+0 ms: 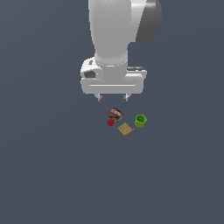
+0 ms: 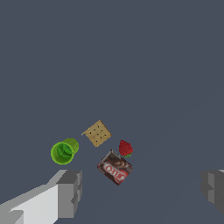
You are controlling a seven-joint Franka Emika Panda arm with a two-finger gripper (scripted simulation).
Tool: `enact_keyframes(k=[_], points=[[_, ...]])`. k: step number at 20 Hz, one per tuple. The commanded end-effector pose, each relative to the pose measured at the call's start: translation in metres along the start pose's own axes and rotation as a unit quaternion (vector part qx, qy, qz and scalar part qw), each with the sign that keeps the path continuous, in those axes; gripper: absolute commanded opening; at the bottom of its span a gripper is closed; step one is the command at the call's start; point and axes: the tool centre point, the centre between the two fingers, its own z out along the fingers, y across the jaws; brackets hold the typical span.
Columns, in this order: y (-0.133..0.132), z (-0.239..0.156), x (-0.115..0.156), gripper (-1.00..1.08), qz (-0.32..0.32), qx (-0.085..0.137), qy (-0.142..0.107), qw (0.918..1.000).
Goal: Pick up a designated object from a clutter of objects.
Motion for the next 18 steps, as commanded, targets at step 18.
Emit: enact_keyframes(k=[18], points=[[0.001, 0.012, 0.001, 1.00, -0.005, -0.010, -0.007, 0.9999]])
